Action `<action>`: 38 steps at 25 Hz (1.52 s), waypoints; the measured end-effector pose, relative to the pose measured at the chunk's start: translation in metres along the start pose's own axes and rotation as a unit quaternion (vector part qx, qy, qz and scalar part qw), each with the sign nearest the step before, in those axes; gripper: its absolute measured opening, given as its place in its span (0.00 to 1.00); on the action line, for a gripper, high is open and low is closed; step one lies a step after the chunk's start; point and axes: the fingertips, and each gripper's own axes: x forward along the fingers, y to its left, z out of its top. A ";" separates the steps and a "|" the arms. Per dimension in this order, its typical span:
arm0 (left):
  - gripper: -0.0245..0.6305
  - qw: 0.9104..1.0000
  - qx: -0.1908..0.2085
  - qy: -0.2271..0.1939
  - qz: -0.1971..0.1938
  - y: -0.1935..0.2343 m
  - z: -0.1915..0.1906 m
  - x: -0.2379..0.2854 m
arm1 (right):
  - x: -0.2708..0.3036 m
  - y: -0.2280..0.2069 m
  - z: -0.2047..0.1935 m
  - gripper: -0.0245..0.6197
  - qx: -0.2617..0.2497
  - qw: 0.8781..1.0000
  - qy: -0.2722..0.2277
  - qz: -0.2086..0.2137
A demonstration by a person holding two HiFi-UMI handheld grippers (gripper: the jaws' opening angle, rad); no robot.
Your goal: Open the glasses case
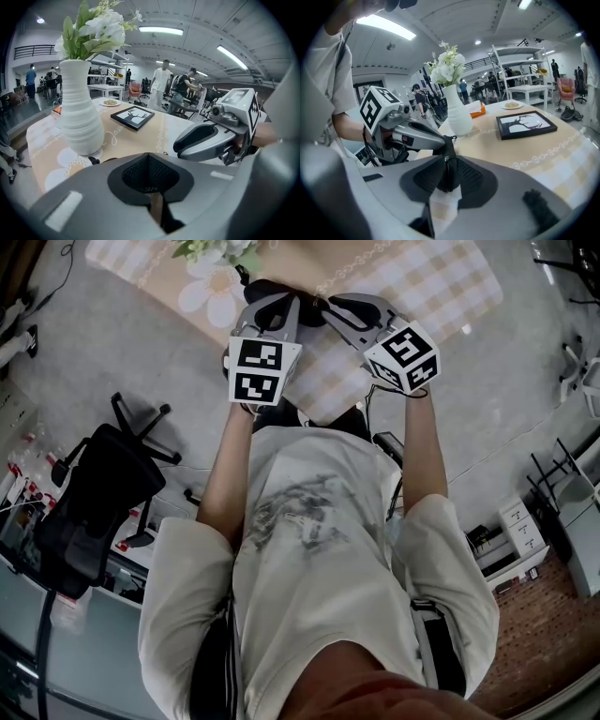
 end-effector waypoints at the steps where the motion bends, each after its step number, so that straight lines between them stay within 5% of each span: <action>1: 0.04 1.000 -0.001 -0.001 0.000 0.000 -0.001 -0.001 | 0.001 0.000 0.000 0.19 0.001 1.000 0.001 0.006; 17: 0.04 1.000 -0.025 -0.010 -0.001 -0.002 -0.008 -0.012 | 0.023 0.002 0.010 0.22 0.063 0.993 0.002 0.095; 22: 0.05 1.000 -0.028 -0.013 -0.002 -0.001 -0.009 -0.011 | 0.016 0.005 0.014 0.07 0.095 0.987 -0.003 0.131; 38: 0.04 1.000 0.002 -0.015 -0.024 -0.009 -0.010 -0.006 | 0.005 0.058 -0.009 0.06 0.095 0.984 0.028 0.147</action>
